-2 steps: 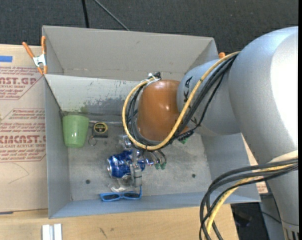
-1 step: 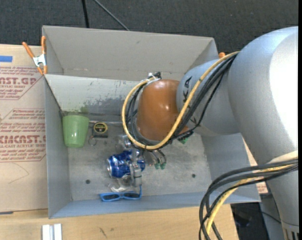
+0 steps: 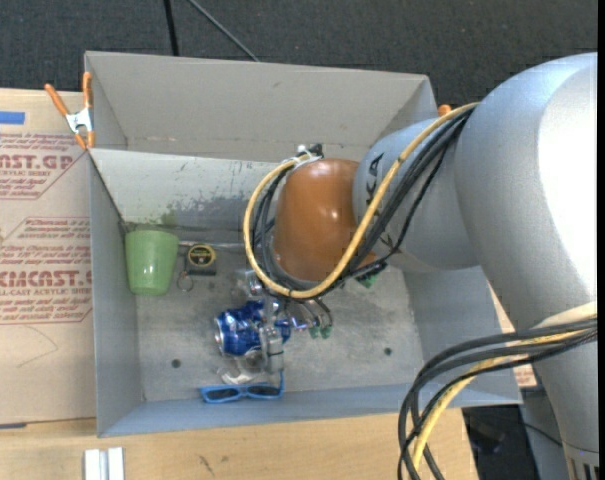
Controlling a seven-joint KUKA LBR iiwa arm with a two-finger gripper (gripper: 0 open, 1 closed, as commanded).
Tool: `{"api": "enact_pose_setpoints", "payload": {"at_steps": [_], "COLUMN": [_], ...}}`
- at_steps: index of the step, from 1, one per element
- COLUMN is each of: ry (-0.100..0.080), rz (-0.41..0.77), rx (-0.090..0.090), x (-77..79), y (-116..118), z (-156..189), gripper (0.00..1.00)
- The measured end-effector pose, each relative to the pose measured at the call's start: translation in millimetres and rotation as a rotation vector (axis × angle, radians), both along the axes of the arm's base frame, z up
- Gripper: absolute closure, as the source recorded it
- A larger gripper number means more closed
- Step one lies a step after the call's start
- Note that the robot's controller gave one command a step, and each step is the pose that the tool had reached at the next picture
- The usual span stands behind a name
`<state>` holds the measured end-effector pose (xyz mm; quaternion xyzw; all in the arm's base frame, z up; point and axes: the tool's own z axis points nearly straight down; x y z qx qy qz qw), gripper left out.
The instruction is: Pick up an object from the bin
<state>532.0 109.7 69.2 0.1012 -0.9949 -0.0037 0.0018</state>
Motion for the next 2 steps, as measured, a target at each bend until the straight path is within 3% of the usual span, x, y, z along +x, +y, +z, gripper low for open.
{"api": "enact_pose_setpoints", "payload": {"at_steps": [1,2], "ry": [0.014,-0.011], "rz": [0.002,0.002], "rx": [-0.003,-0.004], "x": [-2.0,-0.5], "y": [0,1], "z": [2,63], "gripper": [1.00,1.00]}}
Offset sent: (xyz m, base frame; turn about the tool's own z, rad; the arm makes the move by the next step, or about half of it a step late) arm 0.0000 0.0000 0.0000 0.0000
